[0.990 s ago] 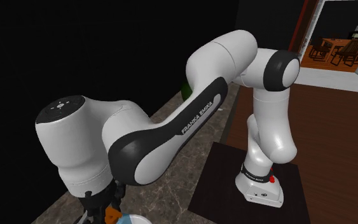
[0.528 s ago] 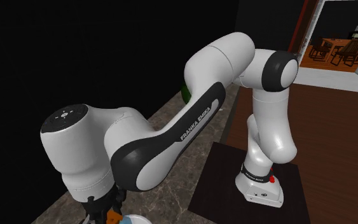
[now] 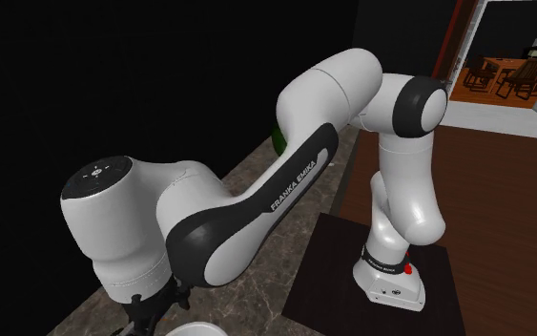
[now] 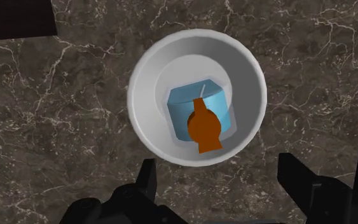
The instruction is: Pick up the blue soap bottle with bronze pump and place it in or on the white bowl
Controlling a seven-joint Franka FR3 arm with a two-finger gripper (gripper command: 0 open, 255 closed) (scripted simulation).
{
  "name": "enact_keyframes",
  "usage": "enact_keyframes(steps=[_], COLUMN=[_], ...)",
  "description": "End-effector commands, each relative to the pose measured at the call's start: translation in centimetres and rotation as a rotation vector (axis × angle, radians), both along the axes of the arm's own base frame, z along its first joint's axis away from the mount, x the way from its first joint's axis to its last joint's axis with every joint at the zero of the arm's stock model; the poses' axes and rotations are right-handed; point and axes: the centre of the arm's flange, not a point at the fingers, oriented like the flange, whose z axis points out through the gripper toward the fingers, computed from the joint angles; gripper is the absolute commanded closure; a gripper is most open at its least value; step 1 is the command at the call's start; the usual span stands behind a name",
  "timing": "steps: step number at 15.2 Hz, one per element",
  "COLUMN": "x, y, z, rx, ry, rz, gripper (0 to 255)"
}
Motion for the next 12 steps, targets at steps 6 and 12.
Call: enact_keyframes(steps=[6, 12], x=[-0.1, -0.1], y=[0.0, 0.0], z=[5.0, 5.0], rx=[0.000, 0.000], ry=[0.000, 0.000], rz=[0.000, 0.000], gripper=[0, 0])
